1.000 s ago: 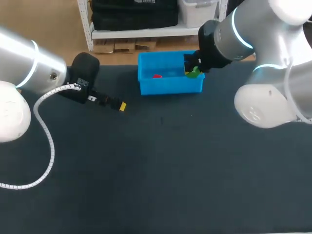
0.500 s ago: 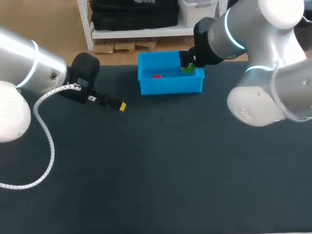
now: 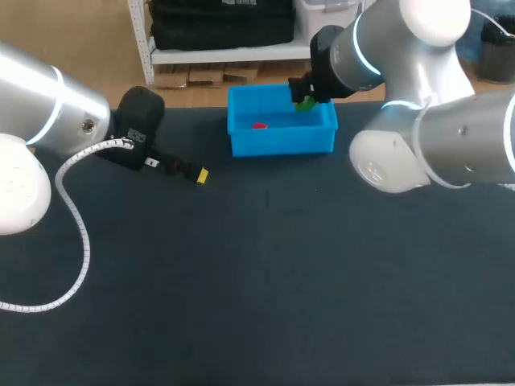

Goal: Use the left arm to pick the red cube and place it into the blue plastic box first, then use the right arm to grasp the green cube and put it into the same blue plastic box after the first action is fully finished.

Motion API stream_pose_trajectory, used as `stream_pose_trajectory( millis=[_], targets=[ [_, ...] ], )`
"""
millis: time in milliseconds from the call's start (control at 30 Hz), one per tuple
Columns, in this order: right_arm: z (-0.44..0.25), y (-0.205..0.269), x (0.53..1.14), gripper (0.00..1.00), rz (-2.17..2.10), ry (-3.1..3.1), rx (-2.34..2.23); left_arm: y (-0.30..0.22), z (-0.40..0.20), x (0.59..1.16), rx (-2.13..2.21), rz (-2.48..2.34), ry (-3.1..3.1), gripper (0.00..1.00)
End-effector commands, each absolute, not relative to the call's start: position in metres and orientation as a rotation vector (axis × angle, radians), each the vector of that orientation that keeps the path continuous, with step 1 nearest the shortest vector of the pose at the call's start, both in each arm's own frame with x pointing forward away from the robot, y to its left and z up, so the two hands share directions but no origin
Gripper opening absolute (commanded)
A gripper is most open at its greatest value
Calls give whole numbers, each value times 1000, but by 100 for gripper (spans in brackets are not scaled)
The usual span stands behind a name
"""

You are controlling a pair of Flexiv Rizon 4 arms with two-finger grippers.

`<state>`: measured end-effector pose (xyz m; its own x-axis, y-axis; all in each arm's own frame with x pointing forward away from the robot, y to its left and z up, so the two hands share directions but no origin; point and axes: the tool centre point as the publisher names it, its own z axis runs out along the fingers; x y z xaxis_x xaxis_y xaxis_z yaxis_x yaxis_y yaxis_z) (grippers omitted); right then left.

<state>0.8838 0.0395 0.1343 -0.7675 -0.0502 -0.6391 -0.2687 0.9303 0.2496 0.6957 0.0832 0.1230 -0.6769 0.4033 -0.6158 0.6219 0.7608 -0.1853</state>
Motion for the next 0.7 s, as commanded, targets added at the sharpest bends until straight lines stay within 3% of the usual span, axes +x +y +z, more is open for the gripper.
stream_pose_trajectory(
  millis=[33, 700],
  targets=[
    [123, 45, 913, 0, 447, 2434, -238, 85, 122, 696, 771, -527, 2391, 100],
    [90, 40, 952, 0, 415, 2509, -247, 85, 122, 696, 771, -527, 2391, 100]
  ],
)
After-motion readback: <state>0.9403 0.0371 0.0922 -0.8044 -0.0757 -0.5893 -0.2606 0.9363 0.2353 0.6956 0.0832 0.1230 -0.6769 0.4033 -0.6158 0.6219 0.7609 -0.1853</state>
